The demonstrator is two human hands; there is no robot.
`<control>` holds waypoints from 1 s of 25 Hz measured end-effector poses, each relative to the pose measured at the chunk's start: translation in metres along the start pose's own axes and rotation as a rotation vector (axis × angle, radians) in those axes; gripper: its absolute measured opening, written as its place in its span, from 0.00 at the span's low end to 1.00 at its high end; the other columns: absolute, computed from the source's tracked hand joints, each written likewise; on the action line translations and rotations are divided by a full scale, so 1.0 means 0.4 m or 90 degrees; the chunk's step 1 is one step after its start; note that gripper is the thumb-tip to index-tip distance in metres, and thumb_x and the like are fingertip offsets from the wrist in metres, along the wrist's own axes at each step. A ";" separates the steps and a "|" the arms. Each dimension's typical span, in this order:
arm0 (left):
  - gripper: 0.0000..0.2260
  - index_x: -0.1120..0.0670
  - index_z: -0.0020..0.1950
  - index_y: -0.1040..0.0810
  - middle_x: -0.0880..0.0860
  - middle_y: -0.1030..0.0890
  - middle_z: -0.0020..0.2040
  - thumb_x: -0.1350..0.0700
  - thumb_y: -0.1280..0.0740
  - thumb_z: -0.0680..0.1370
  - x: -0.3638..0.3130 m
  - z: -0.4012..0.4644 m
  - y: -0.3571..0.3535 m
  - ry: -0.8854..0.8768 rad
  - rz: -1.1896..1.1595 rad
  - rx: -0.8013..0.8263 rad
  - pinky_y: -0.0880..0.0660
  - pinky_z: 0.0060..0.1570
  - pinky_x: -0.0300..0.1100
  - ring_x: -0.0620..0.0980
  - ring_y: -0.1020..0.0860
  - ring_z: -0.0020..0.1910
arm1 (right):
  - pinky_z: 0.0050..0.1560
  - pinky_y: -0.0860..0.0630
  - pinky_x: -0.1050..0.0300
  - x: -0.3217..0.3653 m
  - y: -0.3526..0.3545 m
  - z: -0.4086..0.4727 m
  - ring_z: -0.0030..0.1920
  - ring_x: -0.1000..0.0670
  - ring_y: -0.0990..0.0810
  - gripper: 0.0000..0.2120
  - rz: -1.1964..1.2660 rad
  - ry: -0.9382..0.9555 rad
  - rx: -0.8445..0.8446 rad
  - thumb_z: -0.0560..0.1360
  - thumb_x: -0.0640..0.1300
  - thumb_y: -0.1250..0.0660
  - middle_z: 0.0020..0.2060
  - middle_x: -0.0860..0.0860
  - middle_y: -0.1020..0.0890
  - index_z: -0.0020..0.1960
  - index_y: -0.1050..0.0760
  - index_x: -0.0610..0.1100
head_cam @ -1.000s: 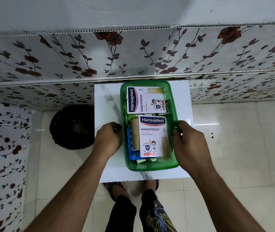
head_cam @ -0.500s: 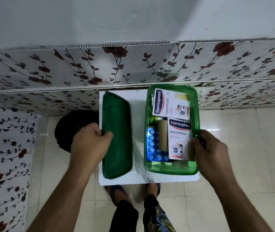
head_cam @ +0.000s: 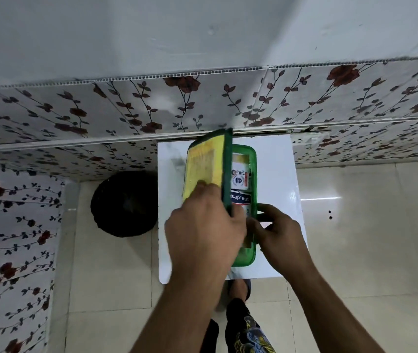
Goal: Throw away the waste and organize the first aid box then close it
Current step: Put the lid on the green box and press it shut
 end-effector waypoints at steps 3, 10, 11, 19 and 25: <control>0.13 0.53 0.41 0.20 0.56 0.15 0.50 0.44 0.28 0.69 -0.046 -0.014 -0.066 -0.031 0.094 0.074 0.32 0.24 0.40 0.56 0.18 0.30 | 0.36 0.25 0.62 -0.009 0.025 0.001 0.39 0.56 0.15 0.11 0.065 -0.030 0.026 0.76 0.49 0.33 0.45 0.55 0.14 0.57 0.20 0.52; 0.11 0.52 0.44 0.21 0.53 0.15 0.43 0.45 0.32 0.74 -0.019 -0.001 -0.058 -0.038 -0.013 0.051 0.27 0.29 0.41 0.53 0.18 0.34 | 0.37 0.24 0.59 -0.024 0.060 0.002 0.38 0.54 0.16 0.12 0.121 -0.043 -0.071 0.78 0.39 0.38 0.42 0.54 0.14 0.54 0.19 0.51; 0.11 0.53 0.47 0.20 0.52 0.15 0.42 0.45 0.34 0.76 0.016 0.020 -0.048 -0.019 -0.079 0.003 0.27 0.31 0.39 0.51 0.19 0.34 | 0.37 0.24 0.60 -0.014 0.059 0.000 0.37 0.55 0.16 0.11 0.118 -0.029 -0.103 0.78 0.39 0.37 0.41 0.54 0.15 0.53 0.19 0.52; 0.13 0.36 0.64 0.25 0.39 0.17 0.53 0.44 0.39 0.80 0.190 0.114 -0.115 0.263 -0.557 0.263 0.23 0.53 0.47 0.42 0.19 0.54 | 0.43 0.23 0.55 0.078 0.024 -0.005 0.44 0.53 0.19 0.20 -0.267 0.106 -0.130 0.76 0.61 0.38 0.49 0.56 0.21 0.65 0.27 0.54; 0.15 0.32 0.66 0.30 0.34 0.18 0.55 0.46 0.40 0.81 0.157 0.093 -0.127 0.218 -0.614 0.283 0.24 0.55 0.46 0.38 0.20 0.55 | 0.43 0.22 0.59 0.081 0.021 0.009 0.45 0.57 0.20 0.19 0.036 -0.035 -0.044 0.76 0.55 0.32 0.49 0.57 0.21 0.66 0.28 0.56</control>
Point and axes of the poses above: each hand's wrist, its own z-axis towards the middle knuckle, its own y-axis out of the back of the hand, x = y × z, the point moved 1 cm from there along z, towards the middle knuckle
